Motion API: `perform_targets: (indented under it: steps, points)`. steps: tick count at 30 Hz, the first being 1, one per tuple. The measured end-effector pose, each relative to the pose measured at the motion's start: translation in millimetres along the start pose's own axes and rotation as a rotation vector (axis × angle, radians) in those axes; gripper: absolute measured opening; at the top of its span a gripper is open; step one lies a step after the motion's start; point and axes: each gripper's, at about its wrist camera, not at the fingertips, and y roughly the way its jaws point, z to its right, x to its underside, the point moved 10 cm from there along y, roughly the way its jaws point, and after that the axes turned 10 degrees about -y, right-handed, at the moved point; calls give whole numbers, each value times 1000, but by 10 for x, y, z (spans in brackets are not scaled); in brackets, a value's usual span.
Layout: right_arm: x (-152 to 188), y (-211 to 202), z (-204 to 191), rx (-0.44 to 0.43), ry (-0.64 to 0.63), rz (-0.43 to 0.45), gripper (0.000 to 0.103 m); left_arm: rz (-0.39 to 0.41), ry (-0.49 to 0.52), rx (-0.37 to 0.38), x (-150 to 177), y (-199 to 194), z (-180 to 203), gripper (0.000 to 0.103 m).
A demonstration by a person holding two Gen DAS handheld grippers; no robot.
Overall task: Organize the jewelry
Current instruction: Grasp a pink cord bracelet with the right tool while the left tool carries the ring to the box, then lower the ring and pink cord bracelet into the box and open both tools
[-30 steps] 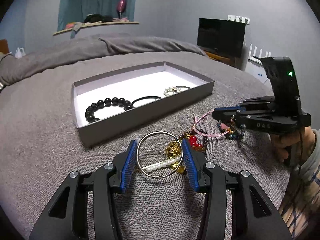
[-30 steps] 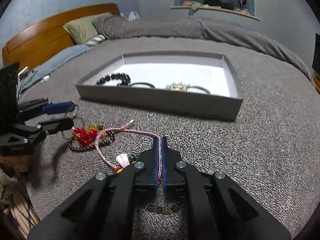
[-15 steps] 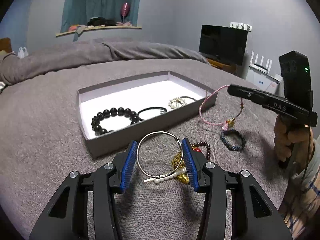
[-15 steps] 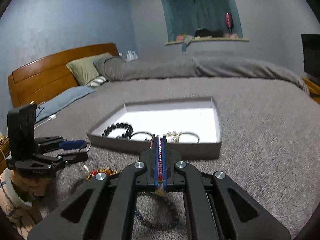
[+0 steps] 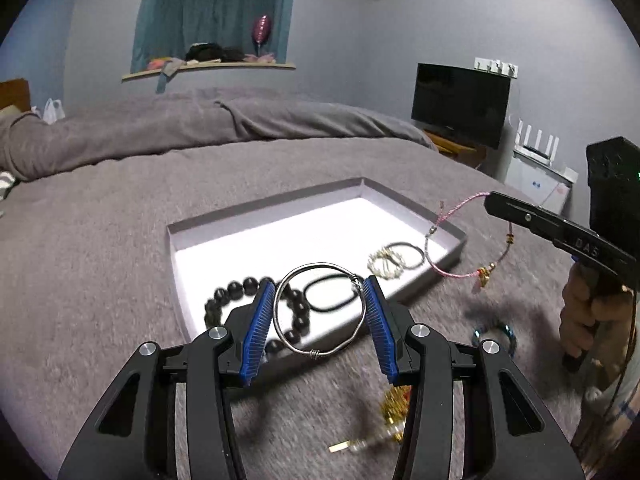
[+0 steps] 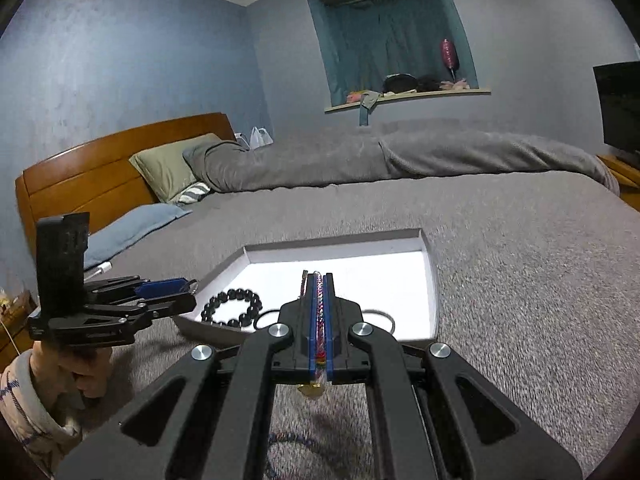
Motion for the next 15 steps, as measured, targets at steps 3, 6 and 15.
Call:
perform_targets:
  steps: [3, 6, 15]
  points:
    - [-88, 98, 59, 0, 12, 4, 3, -4, -3, -4, -88, 89, -45, 47]
    - [-166, 239, 126, 16, 13, -2, 3, -5, -6, -17, -203, 213, -105, 47]
    - [-214, 834, 418, 62, 39, -113, 3, -61, -87, -57, -471, 633, -463, 47]
